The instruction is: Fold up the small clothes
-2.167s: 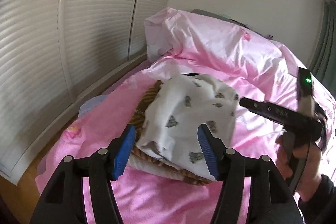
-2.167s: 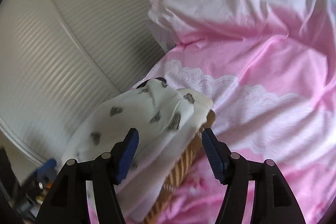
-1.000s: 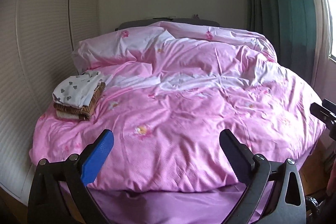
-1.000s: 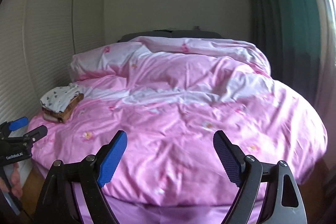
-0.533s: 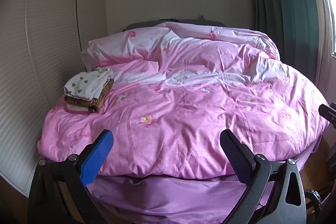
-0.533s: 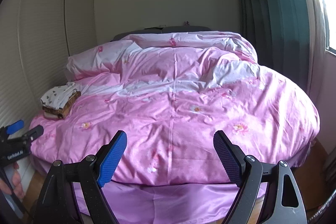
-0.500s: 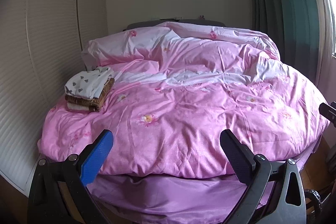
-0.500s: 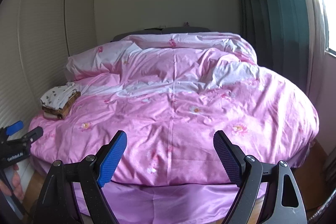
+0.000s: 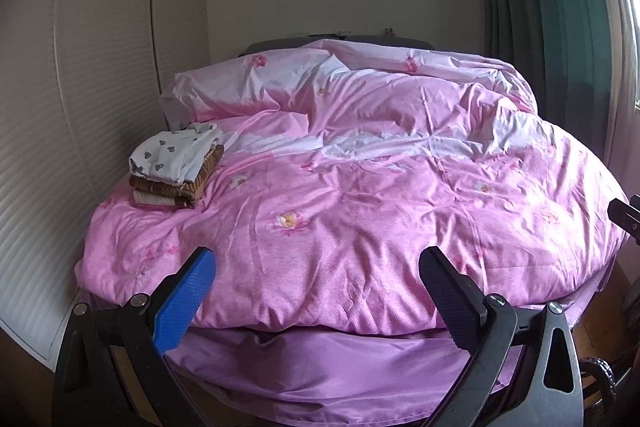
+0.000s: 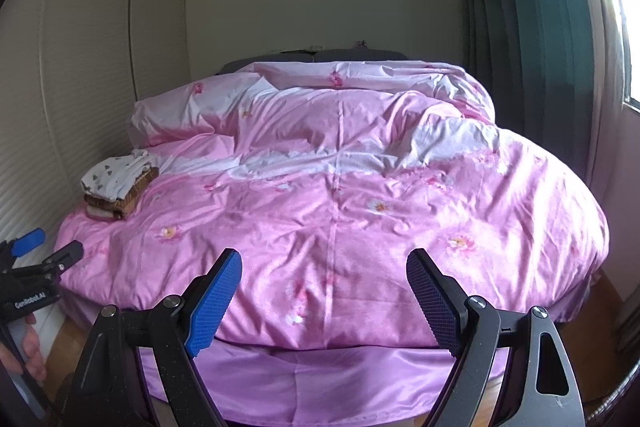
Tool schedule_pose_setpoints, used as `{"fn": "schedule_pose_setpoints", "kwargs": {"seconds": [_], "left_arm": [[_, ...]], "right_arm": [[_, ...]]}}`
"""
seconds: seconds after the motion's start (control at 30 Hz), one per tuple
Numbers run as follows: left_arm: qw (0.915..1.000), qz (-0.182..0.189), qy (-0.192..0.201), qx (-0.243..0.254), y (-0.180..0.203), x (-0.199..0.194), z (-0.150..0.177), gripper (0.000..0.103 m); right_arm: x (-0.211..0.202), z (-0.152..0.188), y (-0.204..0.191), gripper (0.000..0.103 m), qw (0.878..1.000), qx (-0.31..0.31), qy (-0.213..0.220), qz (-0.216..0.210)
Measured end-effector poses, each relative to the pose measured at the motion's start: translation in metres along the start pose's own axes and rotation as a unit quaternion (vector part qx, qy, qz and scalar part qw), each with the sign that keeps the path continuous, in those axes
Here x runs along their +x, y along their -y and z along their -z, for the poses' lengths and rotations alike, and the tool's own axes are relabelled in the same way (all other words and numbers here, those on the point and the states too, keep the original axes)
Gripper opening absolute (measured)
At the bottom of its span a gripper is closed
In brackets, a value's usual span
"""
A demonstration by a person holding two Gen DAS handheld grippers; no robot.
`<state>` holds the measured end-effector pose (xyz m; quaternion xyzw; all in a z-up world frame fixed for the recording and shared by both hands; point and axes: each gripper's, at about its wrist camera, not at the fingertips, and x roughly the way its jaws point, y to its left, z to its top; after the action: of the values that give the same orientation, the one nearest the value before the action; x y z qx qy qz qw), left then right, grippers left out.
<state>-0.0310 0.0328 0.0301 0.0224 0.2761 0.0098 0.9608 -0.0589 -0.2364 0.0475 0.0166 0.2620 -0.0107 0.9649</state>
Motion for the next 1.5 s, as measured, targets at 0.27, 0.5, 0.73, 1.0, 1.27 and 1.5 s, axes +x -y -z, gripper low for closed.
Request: {"fn": "schedule_pose_setpoints", "kwargs": {"seconds": [0.27,0.5,0.73,1.0,1.27,1.5], "left_arm": [[1.0000,-0.004,0.001,0.003,-0.001,0.000,0.000,0.103],[1.0000,-0.005,0.001,0.007,-0.004,0.001,0.000,0.103],[1.0000,-0.002,-0.003,0.007,-0.006,0.004,0.000,0.103],[1.0000,-0.001,-0.002,0.006,-0.004,0.003,0.000,0.103],[1.0000,0.000,-0.003,0.007,-0.006,0.005,0.001,0.103],[1.0000,0.001,-0.003,0.008,-0.007,0.005,0.001,0.103]], "right_arm": [[0.002,0.000,0.005,0.085,1.000,0.002,-0.004,-0.002],[0.003,-0.001,0.007,0.085,1.000,0.002,-0.004,0.000],[0.004,-0.001,0.008,0.085,1.000,0.000,-0.003,0.003],[0.006,-0.002,0.011,0.085,1.000,0.000,-0.002,0.004],[0.008,-0.002,0.013,0.085,1.000,0.001,-0.004,0.007],[0.009,-0.002,0.014,0.085,1.000,0.001,-0.004,0.007]]}}
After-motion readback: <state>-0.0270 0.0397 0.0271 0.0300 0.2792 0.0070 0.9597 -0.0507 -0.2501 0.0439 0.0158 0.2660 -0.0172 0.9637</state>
